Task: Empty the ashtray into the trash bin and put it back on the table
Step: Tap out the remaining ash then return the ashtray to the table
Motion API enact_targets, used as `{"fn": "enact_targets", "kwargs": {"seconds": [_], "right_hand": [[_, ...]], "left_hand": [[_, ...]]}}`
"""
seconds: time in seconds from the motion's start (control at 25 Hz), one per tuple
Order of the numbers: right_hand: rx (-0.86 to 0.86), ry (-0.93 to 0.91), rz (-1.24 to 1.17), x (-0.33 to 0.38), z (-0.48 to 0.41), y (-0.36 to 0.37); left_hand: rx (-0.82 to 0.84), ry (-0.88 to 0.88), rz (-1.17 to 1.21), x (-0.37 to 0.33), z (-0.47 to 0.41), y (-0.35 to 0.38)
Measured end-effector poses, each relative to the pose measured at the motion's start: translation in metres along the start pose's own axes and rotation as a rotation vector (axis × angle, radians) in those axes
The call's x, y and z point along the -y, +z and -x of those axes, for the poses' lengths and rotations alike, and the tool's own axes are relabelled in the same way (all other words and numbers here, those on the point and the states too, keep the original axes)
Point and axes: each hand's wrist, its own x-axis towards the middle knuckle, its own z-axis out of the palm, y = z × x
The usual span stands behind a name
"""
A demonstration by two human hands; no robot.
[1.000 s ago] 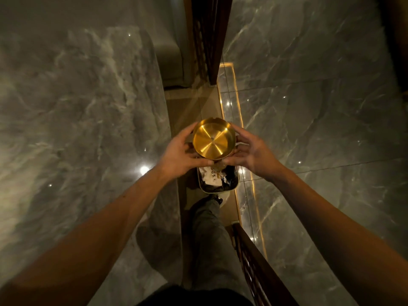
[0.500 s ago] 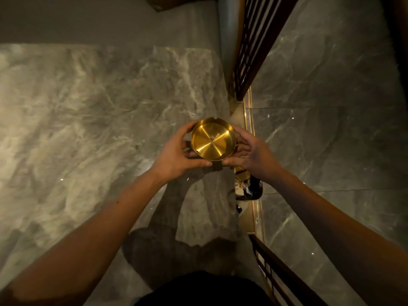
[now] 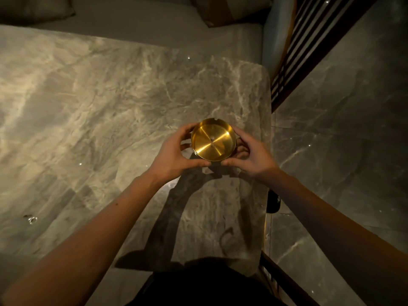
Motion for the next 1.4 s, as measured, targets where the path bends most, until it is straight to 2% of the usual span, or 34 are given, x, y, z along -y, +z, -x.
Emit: {"fn": "enact_targets", "kwargs": {"seconds": [0.28,0.68,0.88,1.08,1.4], "right_hand": [[0.100,-0.071,0.109,0.007,0.001,0.019],[0.188,-0.127,0.053,0.047,-0.022,0.086],[0.160,-0.131,0.120,0.082,-0.070,0.153],[0.065,-0.158,0.169,0.121,-0.121,0.258],[0.142,-0.168,0.245,0.179,-0.161,0.400]], "left_hand": [[-0.172,-0.025,-0.082,0.002,0.045,-0.006],[-0.246,-0.088,-0.090,0.015,0.080,-0.072],[-0.247,-0.057,-0.093,0.049,0.074,-0.157],[-0.198,-0.027,-0.082,0.104,0.072,-0.272],[-0.233,-0.081,-0.060,0.161,0.128,-0.410]]}}
